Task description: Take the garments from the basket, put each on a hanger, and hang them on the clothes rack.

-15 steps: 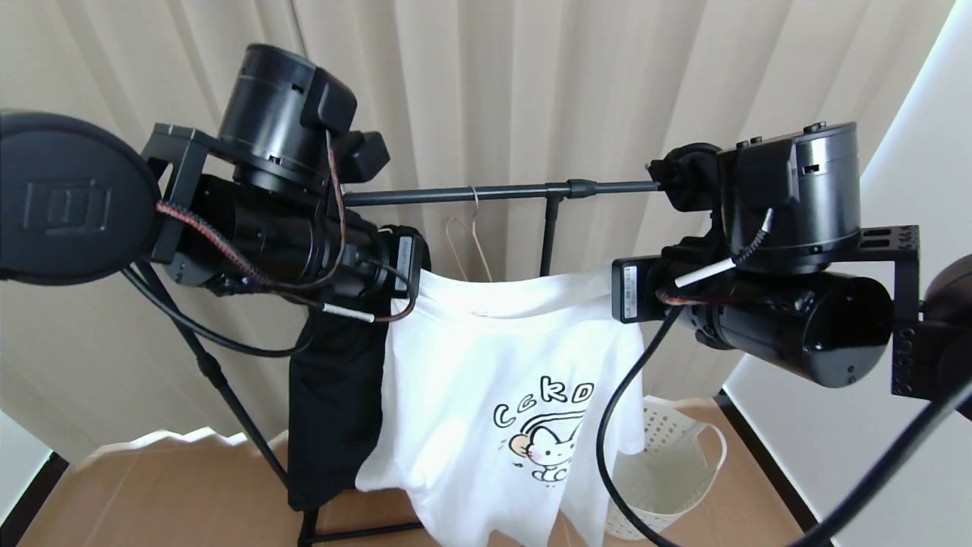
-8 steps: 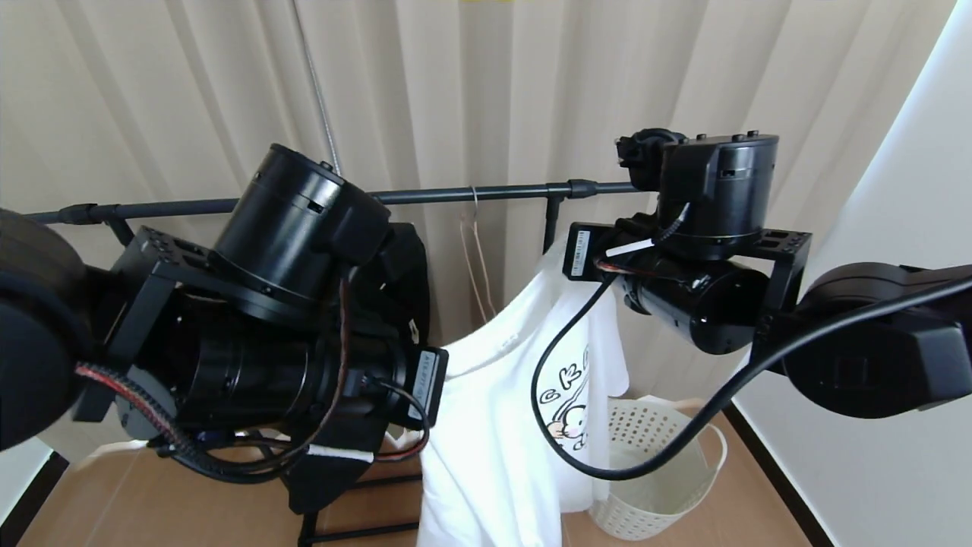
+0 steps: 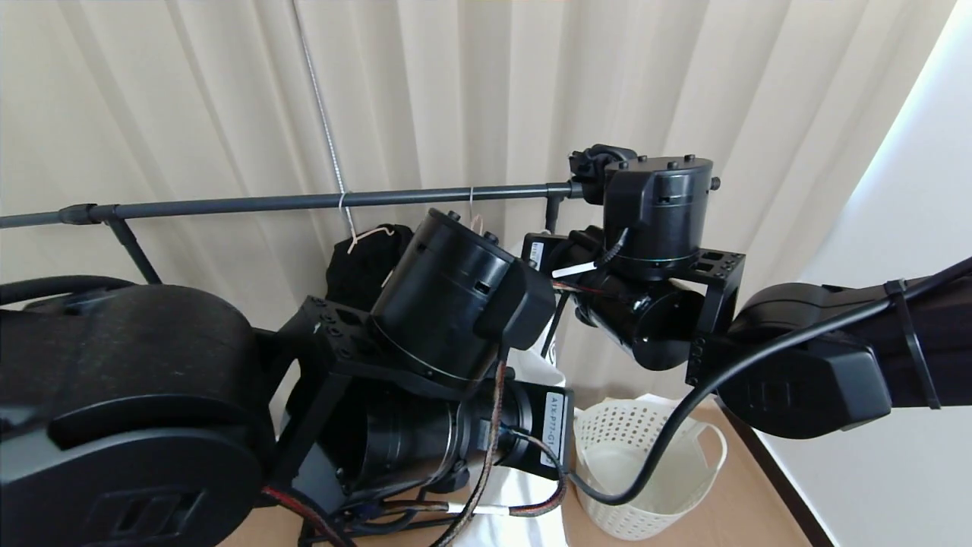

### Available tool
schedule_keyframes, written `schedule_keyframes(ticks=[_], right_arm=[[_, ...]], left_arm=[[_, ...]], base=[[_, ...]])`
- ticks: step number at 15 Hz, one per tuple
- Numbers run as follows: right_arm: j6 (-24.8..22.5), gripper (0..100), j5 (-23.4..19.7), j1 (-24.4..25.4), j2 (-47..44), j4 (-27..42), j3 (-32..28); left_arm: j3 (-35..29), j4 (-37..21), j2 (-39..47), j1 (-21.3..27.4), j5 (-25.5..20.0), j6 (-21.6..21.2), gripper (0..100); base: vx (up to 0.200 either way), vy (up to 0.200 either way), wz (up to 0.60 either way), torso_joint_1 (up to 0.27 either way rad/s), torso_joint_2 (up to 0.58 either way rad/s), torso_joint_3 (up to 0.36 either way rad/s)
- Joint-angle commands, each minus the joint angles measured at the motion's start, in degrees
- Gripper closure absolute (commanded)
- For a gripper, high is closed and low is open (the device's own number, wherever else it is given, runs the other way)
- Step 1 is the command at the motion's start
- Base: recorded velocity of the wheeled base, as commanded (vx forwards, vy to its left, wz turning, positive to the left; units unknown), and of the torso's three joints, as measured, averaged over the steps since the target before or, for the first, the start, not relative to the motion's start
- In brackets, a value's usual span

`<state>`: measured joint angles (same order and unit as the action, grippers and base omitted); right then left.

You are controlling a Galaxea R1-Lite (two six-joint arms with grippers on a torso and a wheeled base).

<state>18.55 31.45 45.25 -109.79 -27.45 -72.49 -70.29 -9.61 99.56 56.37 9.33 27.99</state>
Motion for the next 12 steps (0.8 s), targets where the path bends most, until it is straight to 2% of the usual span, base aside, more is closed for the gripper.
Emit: schedule_keyframes(ticks=[1, 2, 4, 5, 8, 9, 12], right_arm=[[-0.71, 100, -0.07, -1.22, 2.12, 0.82, 0.94], [-1.68, 100, -0.07, -1.75, 2.83, 1.53, 1.56], [-4.67, 100, 0.01, -4.29, 4.50, 1.96, 1.65], [-5.28, 100, 0.10, -5.09, 4.67, 1.88, 1.65], [-6.69, 100, 0.54, -7.63, 5.37, 2.05, 2.00], [-7.74, 100, 1.16, -7.63, 5.99, 2.32, 2.52], [-9.33, 100, 2.12, -7.63, 7.22, 2.23, 4.72]], left_arm=[[-2.22, -0.15, 1.95, -1.88, 0.25, -0.48, 100], [-2.83, -0.41, 1.95, -2.76, 0.43, -1.10, 100], [-3.19, -0.59, 1.25, -7.59, 0.87, -6.90, 100], [-3.19, -0.59, 0.90, -8.56, 1.31, -7.77, 100], [-3.71, -0.06, 1.60, -14.27, 5.70, -13.49, 100], [-6.44, 0.91, 3.54, -15.24, 8.08, -12.87, 100], [-7.05, 7.23, 7.58, -15.06, 10.36, -6.90, 100]], base=[[0.000, 0.000, 0.00, 0.000, 0.00, 0.000], [0.000, 0.000, 0.00, 0.000, 0.00, 0.000], [0.000, 0.000, 0.00, 0.000, 0.00, 0.000], [0.000, 0.000, 0.00, 0.000, 0.00, 0.000], [0.000, 0.000, 0.00, 0.000, 0.00, 0.000], [0.000, 0.000, 0.00, 0.000, 0.00, 0.000], [0.000, 0.000, 0.00, 0.000, 0.00, 0.000]])
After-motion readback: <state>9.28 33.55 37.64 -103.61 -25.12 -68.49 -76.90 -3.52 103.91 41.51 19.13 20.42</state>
